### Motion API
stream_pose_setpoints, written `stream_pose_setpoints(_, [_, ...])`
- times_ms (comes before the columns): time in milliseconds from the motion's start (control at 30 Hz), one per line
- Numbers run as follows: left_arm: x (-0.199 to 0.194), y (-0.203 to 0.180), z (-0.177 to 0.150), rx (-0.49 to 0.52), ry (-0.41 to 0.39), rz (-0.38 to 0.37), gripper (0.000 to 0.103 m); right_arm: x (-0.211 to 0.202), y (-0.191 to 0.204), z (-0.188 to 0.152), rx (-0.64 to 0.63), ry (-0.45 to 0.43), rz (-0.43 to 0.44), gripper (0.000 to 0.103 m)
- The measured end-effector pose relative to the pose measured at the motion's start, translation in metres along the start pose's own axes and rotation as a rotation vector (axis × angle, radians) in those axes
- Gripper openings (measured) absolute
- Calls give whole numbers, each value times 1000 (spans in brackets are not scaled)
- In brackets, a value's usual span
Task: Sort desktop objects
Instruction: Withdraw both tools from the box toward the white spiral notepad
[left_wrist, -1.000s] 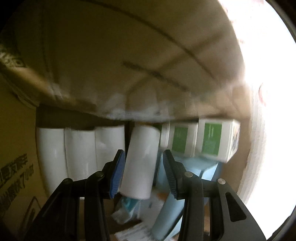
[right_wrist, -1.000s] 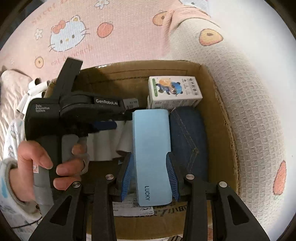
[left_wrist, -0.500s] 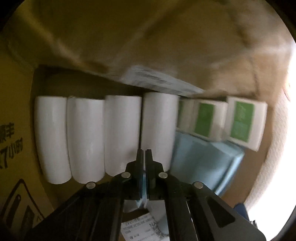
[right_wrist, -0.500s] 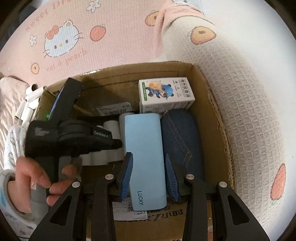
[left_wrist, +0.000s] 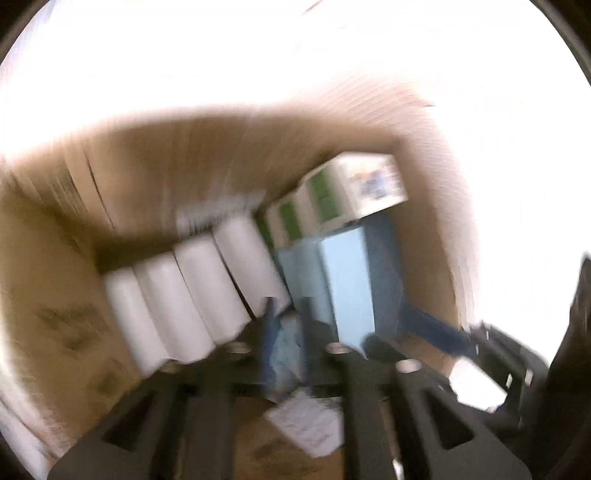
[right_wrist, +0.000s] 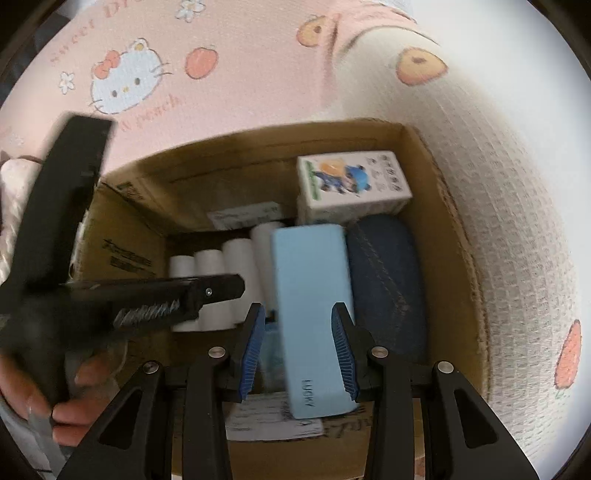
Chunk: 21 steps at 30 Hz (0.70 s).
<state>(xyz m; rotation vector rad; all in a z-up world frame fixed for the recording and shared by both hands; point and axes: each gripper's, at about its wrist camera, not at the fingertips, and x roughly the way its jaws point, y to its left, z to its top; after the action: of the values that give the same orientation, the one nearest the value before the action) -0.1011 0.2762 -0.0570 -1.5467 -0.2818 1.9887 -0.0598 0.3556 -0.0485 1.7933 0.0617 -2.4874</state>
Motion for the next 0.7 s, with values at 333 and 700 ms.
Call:
stream_pose_setpoints(333, [-89, 13, -47, 122, -170, -75, 61, -17, 57, 6, -96, -12, -18, 34])
stream_pose_setpoints(700, [-123, 111, -72, 65, -298, -42, 2, -31, 133, 8, -296, 16, -72, 34])
